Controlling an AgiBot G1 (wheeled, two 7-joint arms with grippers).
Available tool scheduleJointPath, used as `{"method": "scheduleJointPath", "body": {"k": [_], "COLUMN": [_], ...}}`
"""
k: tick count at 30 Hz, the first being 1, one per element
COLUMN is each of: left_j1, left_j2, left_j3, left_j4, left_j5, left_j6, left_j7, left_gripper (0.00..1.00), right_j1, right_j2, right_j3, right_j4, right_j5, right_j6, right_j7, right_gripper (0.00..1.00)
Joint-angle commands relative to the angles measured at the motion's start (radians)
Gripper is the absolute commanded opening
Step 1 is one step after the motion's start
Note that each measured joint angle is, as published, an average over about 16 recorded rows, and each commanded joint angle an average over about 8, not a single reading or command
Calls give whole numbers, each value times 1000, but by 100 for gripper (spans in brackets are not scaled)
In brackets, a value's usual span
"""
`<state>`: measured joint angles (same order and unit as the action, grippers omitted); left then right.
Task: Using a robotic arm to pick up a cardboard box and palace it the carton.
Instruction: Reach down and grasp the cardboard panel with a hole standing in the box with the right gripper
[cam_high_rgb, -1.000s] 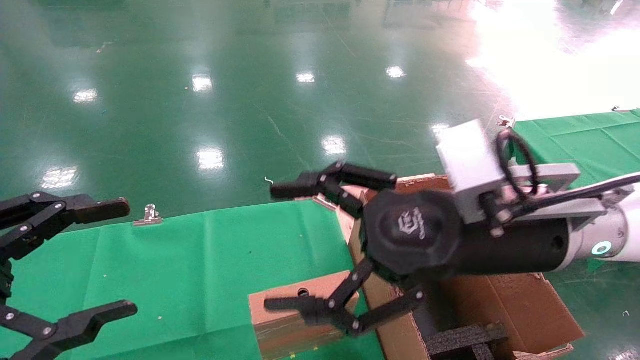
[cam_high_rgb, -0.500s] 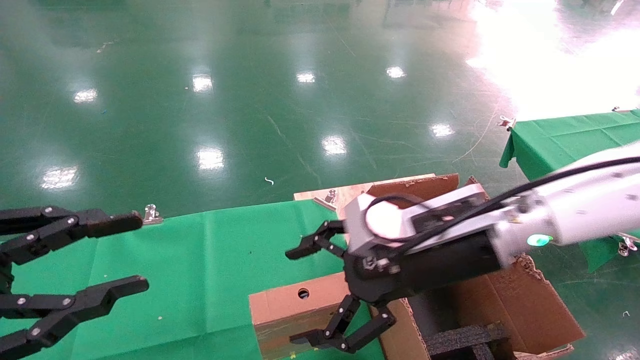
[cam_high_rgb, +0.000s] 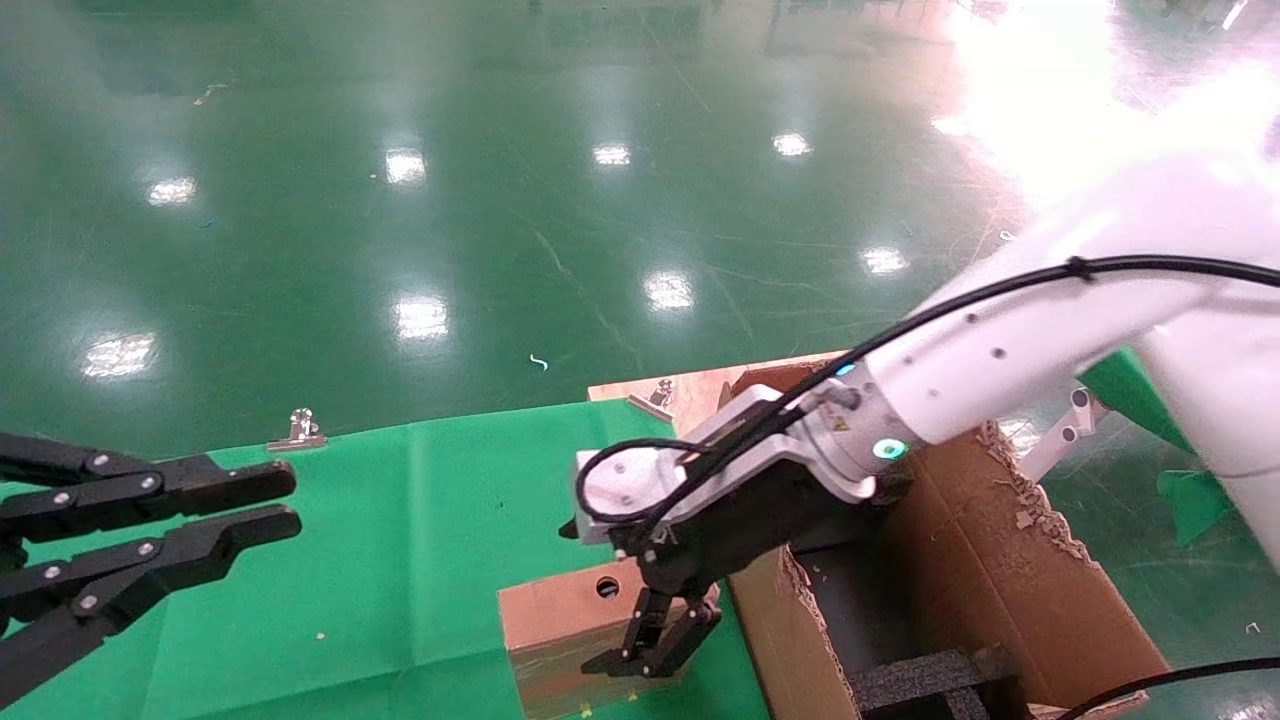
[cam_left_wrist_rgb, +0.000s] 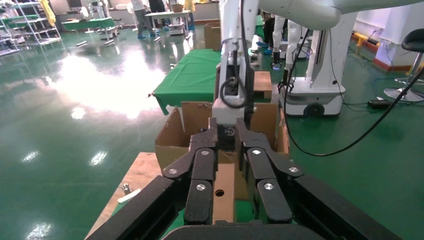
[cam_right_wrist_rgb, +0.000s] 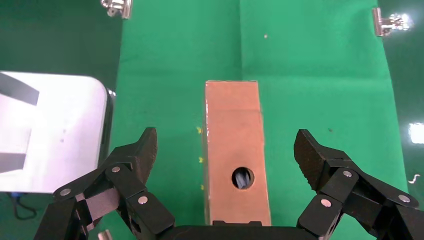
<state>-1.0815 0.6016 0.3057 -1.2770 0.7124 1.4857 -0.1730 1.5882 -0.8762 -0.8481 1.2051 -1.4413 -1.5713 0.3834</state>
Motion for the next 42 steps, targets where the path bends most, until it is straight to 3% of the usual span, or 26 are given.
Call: {"method": "scheduleJointPath", "body": {"k": [1, 11, 12, 19, 20, 28, 29, 42], "left_j1": [0, 0, 0, 0, 0, 0, 0, 0], "left_j2": [0, 0, 0, 0, 0, 0, 0, -1], "left_j3": [0, 0, 1, 1, 1, 1, 1, 1], "left_j4": [0, 0, 0, 0, 0, 0, 0, 0], "left_j5": [0, 0, 0, -1, -1, -1, -1, -1], "left_j6": [0, 0, 0, 0, 0, -1, -1, -1], "left_j7": [0, 0, 0, 0, 0, 1, 1, 1], "left_gripper": [0, 0, 5, 92, 100, 100, 100, 100], "right_j1": [17, 93, 101, 132, 134, 150, 152, 146], "right_j2": [-24, -113, -121, -155, -159, -182, -184, -177], "right_j3": [-26, -167, -182, -261, -269, -317, -321, -308], "right_j4": [-24, -79, -80, -89, -89, -94, -95, -91], "right_j5": [-22, -126, -134, -155, -156, -165, -165, -167], "right_j6": [1, -6, -6, -2, -2, -4, -4, -5], "right_j7": [-9, -35, -36, -43, -44, -52, -52, -52], "right_gripper": [100, 100, 100, 100, 98, 3, 0, 0]}}
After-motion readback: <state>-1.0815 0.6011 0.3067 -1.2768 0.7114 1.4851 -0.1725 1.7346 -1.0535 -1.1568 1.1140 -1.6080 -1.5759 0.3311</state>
